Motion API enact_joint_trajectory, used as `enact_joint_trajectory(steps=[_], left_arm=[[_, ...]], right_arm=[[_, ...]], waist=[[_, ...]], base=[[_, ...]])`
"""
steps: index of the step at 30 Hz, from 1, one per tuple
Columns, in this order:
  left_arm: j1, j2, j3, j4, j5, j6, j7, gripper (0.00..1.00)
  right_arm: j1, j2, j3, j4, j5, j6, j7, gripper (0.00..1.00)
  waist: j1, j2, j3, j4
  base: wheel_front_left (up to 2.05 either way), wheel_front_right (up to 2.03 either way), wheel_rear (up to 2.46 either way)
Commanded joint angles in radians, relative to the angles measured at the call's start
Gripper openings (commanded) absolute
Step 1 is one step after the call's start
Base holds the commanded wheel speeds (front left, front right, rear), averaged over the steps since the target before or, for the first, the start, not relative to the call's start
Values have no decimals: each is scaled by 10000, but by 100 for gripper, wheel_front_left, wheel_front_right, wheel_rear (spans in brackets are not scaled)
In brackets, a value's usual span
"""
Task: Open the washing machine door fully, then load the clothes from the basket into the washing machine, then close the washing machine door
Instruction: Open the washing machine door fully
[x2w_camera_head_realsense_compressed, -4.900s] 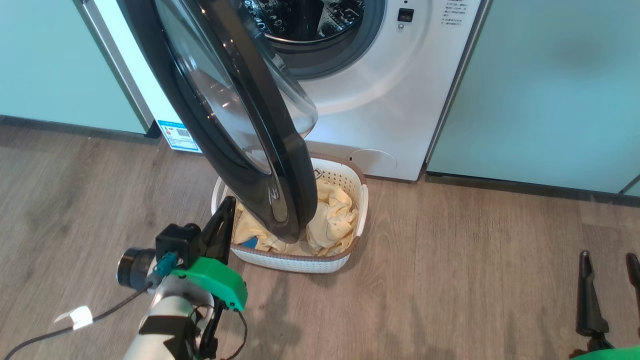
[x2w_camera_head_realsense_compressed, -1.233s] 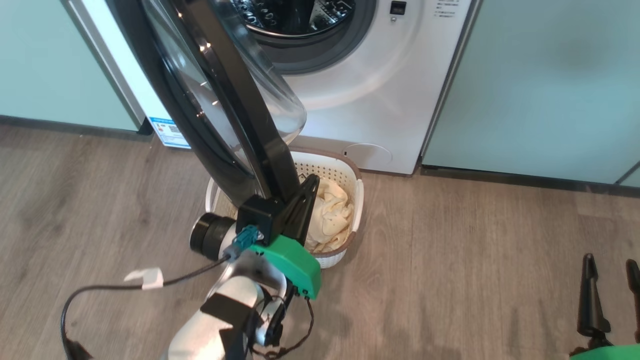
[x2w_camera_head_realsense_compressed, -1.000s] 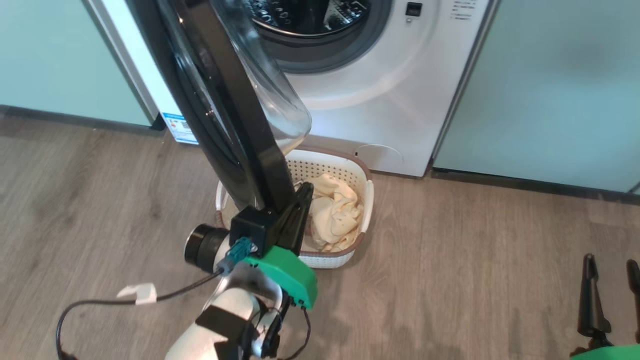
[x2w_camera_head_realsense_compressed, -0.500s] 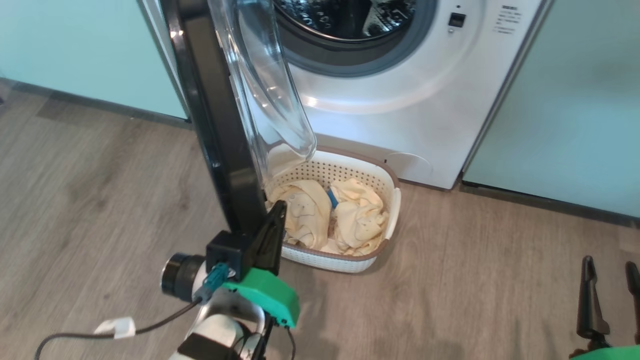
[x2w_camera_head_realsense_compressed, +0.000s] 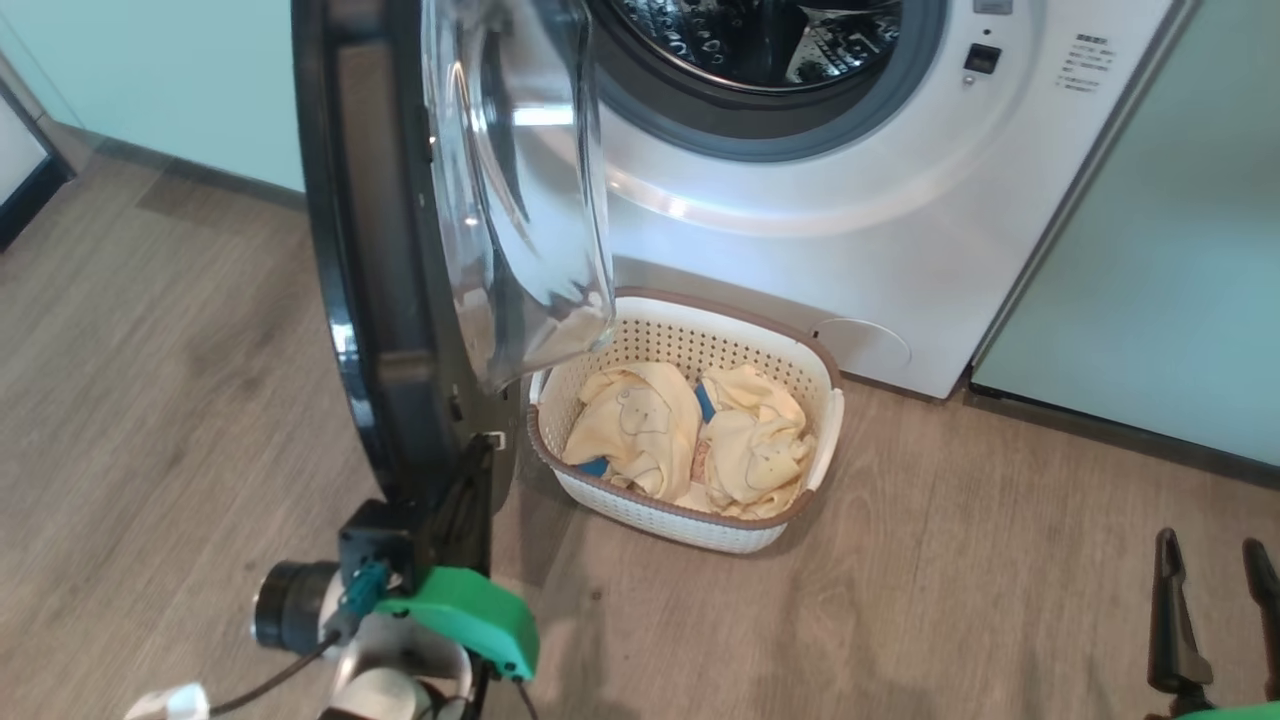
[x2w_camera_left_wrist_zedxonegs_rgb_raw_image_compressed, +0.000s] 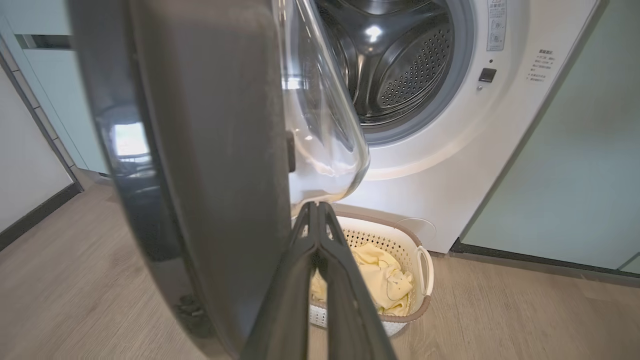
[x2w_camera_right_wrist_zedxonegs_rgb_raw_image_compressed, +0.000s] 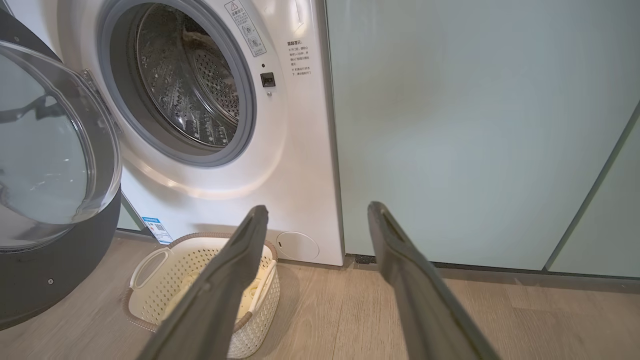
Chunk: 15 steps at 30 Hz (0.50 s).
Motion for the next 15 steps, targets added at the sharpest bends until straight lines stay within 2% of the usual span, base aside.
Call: enact_joint_trajectory(steps=[1,15], left_arm=[[-212,215,567,-346,-53,125,-19,0],[-118,707,1732,-214,-424,622,-165,0]], right_arm=[[-173,-164,218,-258,-42,-29,-65,100],[-273,-164,197,-237,44,-29,-65,100]], waist=[[0,-1,-10,54],[0,-1,96,396]], base=[[0,0,0],[0,0,0]])
